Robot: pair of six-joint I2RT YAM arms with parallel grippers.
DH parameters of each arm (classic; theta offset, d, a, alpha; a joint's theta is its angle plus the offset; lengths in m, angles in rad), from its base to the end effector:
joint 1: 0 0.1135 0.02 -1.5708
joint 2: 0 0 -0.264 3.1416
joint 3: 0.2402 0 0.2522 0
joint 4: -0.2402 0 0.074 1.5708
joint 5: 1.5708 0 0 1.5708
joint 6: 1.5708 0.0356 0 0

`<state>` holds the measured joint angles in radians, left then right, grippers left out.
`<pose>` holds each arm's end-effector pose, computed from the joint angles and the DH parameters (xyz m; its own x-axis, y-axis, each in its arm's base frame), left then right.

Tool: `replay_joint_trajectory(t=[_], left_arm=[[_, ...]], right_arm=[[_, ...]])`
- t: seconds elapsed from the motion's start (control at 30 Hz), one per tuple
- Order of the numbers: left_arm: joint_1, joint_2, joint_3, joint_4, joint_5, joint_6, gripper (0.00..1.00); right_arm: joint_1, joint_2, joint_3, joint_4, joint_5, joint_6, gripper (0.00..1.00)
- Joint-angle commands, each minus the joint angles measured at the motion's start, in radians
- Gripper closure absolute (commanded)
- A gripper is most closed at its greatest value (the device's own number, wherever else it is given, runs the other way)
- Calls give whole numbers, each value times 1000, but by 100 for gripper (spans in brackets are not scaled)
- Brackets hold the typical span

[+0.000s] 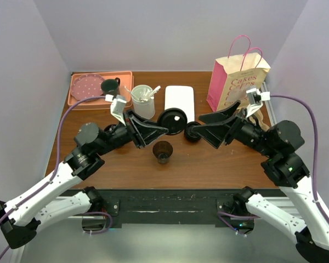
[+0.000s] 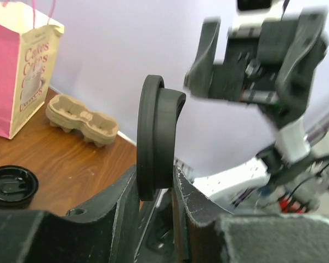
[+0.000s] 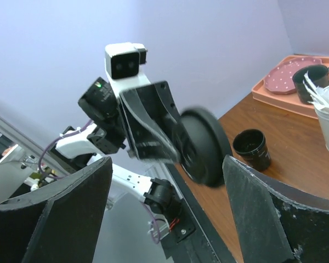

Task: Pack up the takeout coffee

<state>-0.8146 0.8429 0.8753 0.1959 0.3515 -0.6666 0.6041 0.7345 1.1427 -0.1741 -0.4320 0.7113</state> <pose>0.1227 -0.1480 0.4028 -0.4425 -0.3769 -0.8137 0.8137 0.2128 -0.5410 0.0973 0.0853 0.4674 -0.4109 0.4367 -0.8002 -0.7693 0.3049 0.5614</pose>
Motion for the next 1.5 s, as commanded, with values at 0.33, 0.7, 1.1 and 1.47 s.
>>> replay_joint_trajectory(t=[0.33,0.7,1.1,1.47], left_arm=[[-3,-10,14,76,-131,-375,78],[-3,-34,-85,123,-151,-432,76],[-3,-44,-144,143,-163,-439,74],[-3,-47,-159,192,-155,-444,76]], right_arm=[[3,112,-60,220,-16,163,13],[3,148,-43,91,44,154,53],[5,161,-57,50,9,168,40],[6,175,-49,-27,5,105,33]])
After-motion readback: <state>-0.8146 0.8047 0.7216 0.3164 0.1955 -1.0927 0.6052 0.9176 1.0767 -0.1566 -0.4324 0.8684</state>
